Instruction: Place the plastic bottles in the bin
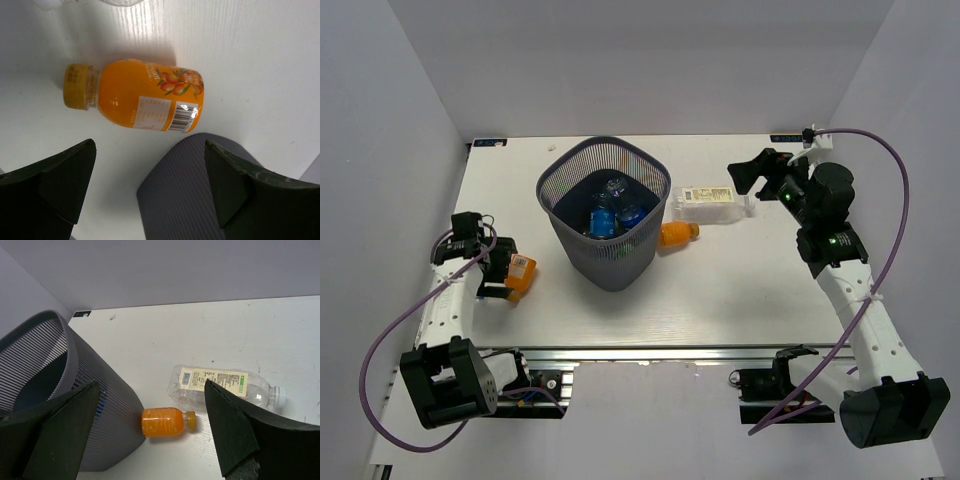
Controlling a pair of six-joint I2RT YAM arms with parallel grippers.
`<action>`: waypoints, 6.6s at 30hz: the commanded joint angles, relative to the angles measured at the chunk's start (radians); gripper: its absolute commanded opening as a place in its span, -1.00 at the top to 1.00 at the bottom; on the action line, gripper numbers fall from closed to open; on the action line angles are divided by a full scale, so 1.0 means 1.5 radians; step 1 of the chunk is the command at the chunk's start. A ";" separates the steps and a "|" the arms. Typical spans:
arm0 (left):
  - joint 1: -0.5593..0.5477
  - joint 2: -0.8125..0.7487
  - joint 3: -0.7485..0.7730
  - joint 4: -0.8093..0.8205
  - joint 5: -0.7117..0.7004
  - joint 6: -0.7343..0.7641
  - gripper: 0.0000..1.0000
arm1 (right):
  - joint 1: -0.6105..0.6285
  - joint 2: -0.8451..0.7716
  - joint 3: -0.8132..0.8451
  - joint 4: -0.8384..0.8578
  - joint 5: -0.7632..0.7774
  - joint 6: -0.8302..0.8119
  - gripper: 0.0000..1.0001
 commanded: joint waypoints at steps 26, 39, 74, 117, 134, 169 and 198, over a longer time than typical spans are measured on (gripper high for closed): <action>0.005 0.120 -0.084 0.120 0.032 -0.100 -0.96 | -0.044 0.024 -0.011 0.015 -0.035 0.021 -0.79; 0.004 0.041 -0.085 0.106 0.022 -0.044 -0.10 | -0.049 0.019 -0.016 0.002 0.005 0.025 -0.79; -0.302 0.130 0.502 0.257 0.079 0.393 0.12 | 0.006 0.159 -0.148 0.120 -0.403 -0.487 -0.79; 0.000 0.068 0.211 0.119 -0.117 0.247 -0.96 | 0.168 0.584 0.103 -0.034 -0.289 -0.887 -0.72; 0.009 0.013 0.101 0.095 -0.184 0.255 -0.96 | 0.171 0.472 0.138 -0.098 -0.236 -0.834 0.11; 0.008 -0.013 0.059 0.107 -0.148 0.271 -0.96 | 0.463 0.476 0.519 -0.081 0.055 -0.473 -0.79; 0.058 0.168 0.196 0.142 -0.220 0.467 -0.96 | -0.002 0.055 0.064 0.080 0.015 -0.225 -0.79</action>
